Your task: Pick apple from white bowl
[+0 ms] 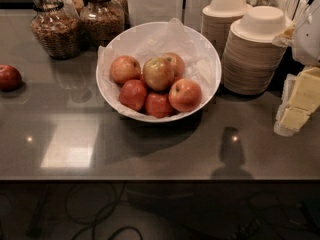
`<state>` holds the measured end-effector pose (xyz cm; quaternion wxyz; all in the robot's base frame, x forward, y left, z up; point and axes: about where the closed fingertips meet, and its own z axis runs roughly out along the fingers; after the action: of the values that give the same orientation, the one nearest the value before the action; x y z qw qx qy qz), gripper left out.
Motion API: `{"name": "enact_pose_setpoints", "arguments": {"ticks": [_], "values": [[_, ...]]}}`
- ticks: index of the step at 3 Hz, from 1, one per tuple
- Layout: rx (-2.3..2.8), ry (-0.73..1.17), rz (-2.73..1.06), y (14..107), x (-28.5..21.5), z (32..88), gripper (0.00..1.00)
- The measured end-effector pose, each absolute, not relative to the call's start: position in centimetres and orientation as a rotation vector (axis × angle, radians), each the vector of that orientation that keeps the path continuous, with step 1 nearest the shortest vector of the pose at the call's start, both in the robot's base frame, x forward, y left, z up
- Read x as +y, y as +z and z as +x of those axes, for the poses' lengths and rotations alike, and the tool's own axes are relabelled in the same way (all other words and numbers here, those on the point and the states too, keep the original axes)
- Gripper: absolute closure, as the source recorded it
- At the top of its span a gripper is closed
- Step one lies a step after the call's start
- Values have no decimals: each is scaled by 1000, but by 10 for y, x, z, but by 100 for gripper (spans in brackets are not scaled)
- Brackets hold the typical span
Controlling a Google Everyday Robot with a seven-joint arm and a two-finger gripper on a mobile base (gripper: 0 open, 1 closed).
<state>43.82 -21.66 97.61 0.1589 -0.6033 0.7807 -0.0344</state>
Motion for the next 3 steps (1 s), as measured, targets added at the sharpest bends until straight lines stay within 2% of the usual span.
{"name": "enact_pose_setpoints", "arguments": {"ticks": [2,3], "values": [[2198,-73,-1708,973,-210,445,0],[2057,33,-1738,962,-170,467,0]]}}
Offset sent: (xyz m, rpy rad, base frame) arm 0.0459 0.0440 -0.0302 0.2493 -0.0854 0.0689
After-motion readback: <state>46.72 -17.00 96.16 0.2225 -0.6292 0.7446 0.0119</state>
